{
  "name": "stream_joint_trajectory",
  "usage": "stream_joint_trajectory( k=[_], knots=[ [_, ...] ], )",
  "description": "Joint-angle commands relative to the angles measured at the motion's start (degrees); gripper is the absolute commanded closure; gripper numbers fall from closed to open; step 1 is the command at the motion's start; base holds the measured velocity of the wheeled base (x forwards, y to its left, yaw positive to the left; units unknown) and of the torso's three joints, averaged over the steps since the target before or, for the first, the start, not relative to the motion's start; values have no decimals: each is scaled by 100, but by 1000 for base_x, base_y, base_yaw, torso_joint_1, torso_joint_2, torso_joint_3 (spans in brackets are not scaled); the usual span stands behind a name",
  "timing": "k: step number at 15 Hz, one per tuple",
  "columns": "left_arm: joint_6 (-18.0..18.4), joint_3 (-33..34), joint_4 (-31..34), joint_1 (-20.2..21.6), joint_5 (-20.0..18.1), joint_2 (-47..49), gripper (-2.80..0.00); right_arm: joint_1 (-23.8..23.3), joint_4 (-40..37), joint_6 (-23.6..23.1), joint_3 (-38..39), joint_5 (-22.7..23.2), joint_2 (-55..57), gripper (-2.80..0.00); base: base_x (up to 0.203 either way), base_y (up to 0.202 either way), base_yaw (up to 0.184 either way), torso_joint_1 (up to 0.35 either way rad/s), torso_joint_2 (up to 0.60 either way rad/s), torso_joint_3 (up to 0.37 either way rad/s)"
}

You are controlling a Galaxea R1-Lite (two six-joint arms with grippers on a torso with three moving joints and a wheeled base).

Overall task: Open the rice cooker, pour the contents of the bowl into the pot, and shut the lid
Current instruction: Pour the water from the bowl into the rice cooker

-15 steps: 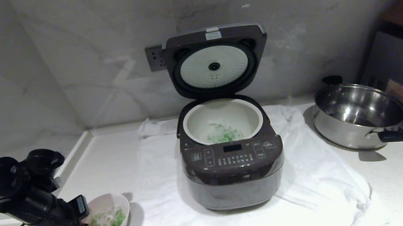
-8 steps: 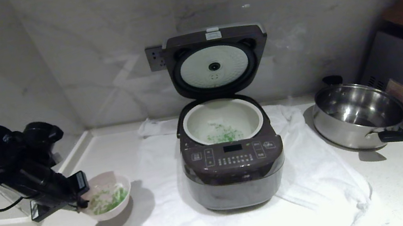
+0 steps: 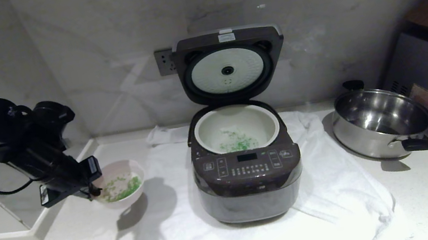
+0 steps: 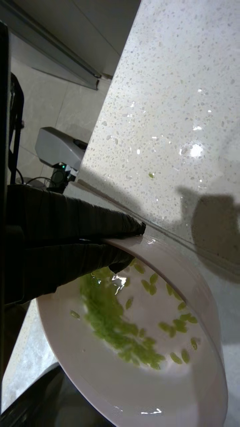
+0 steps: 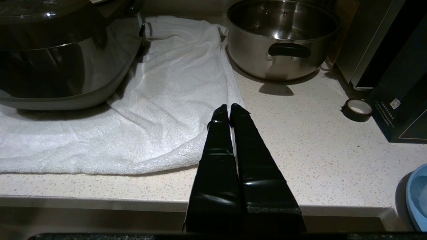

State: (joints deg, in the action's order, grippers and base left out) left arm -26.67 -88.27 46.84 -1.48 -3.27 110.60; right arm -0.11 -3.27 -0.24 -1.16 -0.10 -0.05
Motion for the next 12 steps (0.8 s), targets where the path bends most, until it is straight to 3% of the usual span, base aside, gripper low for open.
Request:
stream_joint_trajectory(
  k=[1,4,12],
  knots=[
    [-14,-527,318,-10,-66,219,0,-6,0,-2,0,1,-4,0,0,0,0,0,0,0],
    [-21,-1049,777,-32,-371,385,0,1,-3,-2,0,1,-3,0,0,0,0,0,0,0],
    [-136,-1930,1334,-339,-517,585,0,2,-7,-2,-3,1,5,0,0,0,0,0,0,0]
  ],
)
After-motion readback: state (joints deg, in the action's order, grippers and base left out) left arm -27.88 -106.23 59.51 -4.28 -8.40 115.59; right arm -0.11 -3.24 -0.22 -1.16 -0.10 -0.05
